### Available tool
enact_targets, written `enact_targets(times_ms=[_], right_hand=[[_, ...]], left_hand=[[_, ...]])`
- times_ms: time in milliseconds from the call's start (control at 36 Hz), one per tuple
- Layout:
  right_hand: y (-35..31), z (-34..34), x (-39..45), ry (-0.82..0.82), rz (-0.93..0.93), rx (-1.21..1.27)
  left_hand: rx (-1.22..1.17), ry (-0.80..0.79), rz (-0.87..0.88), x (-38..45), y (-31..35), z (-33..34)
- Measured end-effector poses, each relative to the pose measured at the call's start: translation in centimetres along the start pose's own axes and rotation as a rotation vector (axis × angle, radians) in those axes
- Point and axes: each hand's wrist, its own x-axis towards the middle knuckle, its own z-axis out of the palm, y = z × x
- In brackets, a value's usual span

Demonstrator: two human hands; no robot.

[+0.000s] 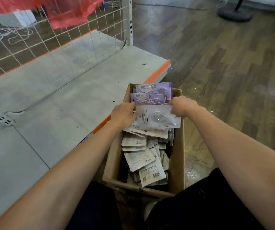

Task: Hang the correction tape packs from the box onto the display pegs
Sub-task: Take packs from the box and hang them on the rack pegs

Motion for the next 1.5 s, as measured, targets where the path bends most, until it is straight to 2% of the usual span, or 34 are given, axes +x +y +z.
enact_targets(times_ms=[139,250,333,472,667,861,972,1111,1194,1278,1444,1500], right_hand=[[1.0,-0.7,-0.4,0.123,0.099,0.071],[1.2,-0.8,-0.7,0.118,0.084,0.086],[1.4,-1.0,-0.7,0.129,0.076,0.097],[1.3,-1.3,-0.8,0.147,0.063,0.116],[-0.2,-1.6,-0.8,0.154,0.022,0.15],[-0.5,-1.8,-0.6,0.166,0.012,0.324],[-1.1,-2.8,-1.0,0.263,-0.024,0.444],[-2.0,-3.4,-1.1,0.352,-0.043,0.597],[-3.0,-3.4,-1.1,0.287,-0.08,0.759],[-4.0,-3.5,-1.5,0.145,-0.127,0.996],[-6.1,-3.5,-2.1,-0.062,-0.235,1.216],[-6.9,-3.5,-2.2,-0.116,-0.244,1.36]], left_hand=[[-0.02,-0.165,0.015,0.1,1.2,2.6],[0.07,-0.421,0.073,0.4,2.2,5.1],[0.138,-0.504,0.02,0.1,2.2,6.8],[0.198,-0.434,0.044,-0.5,1.6,6.9],[0.113,-0.317,0.028,-1.3,2.5,5.2],[-0.289,-0.075,-0.063,0.6,1.3,0.2],[-0.526,-0.029,-0.095,0.8,0.1,-4.4],[-0.605,0.0,-0.071,0.7,-1.2,-8.5],[-0.648,0.06,-0.106,0.6,-1.9,-10.1],[-0.676,0.096,-0.123,0.4,-2.4,-11.1],[-0.815,0.196,-0.145,-0.2,-2.3,-13.0],[-0.786,0.25,-0.142,-0.3,-2.0,-13.5]])
